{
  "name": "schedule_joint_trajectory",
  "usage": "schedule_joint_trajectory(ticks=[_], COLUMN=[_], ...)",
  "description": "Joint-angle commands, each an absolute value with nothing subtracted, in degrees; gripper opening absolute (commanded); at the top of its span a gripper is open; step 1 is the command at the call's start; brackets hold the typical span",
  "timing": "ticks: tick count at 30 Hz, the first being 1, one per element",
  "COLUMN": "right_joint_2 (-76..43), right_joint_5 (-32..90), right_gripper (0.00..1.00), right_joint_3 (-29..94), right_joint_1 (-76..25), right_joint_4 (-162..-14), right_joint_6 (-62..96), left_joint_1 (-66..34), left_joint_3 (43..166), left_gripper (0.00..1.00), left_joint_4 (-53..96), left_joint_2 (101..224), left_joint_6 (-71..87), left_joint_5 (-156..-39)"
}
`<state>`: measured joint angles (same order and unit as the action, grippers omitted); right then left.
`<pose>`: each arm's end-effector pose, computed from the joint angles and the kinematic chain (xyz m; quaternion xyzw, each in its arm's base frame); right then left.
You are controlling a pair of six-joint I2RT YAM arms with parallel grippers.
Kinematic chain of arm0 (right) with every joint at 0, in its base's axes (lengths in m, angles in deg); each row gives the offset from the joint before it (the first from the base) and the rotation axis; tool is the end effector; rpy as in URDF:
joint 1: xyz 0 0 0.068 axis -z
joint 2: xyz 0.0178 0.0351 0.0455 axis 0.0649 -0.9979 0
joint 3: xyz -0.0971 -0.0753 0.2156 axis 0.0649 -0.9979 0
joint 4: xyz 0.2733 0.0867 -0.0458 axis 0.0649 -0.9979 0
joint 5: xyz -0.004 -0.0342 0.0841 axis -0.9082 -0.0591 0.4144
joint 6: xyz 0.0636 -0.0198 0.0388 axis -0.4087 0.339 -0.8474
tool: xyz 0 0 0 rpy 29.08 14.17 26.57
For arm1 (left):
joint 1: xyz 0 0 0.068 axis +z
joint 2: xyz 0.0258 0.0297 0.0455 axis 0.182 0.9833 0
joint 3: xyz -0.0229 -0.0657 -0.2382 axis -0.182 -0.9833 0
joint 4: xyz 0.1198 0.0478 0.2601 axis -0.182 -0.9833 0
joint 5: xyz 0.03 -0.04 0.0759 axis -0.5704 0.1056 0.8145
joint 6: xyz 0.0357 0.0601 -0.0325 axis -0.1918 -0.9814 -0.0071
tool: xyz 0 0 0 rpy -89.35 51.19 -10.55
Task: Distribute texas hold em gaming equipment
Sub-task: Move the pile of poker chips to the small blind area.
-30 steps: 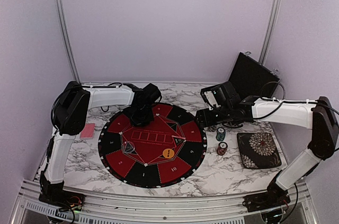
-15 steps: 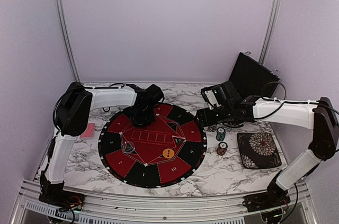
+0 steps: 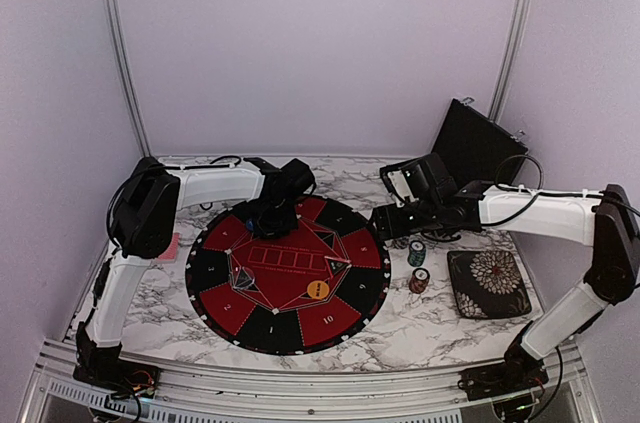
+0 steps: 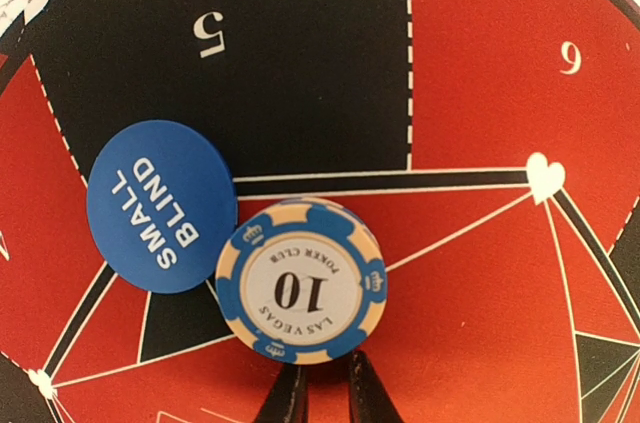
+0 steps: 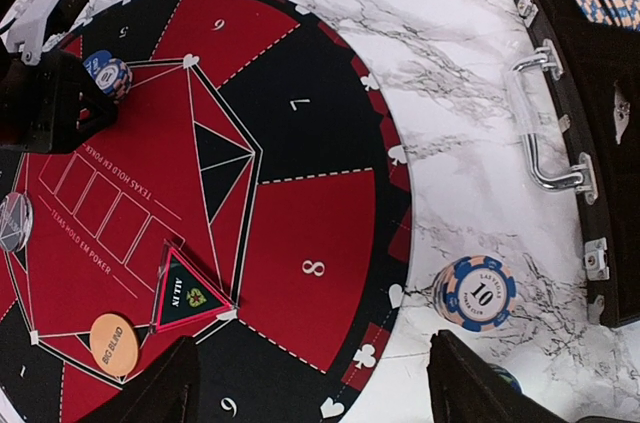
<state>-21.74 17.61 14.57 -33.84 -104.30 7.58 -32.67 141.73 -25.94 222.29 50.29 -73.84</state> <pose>0.2981 0.2238 0.1711 -0.1590 0.9129 0.1423 0.3480 0.3819 -0.3341 0.0879 -0.1114 0.9713 -0.0340 0.2076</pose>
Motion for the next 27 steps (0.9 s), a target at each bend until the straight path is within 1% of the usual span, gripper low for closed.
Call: schedule_joint_trajectory(ticks=[1, 27], right_joint_2=[-20.5, -21.4], right_joint_5=[16.8, 16.3], right_gripper=[0.76, 0.76], right_joint_3=[14.7, 15.9], right_joint_1=[-33.1, -33.0], right_joint_4=[-103.9, -105.0], right_joint_6=[7.4, 7.2], left_joint_1=[-34.9, -30.3], left_joint_3=[138.9, 145.4], left_gripper=[0.14, 0.15], left_joint_4=[-19.1, -20.6], left_joint_2=[228.3, 232.8], left_joint_6=[51.3, 44.7], left_joint_5=[-86.2, -85.9])
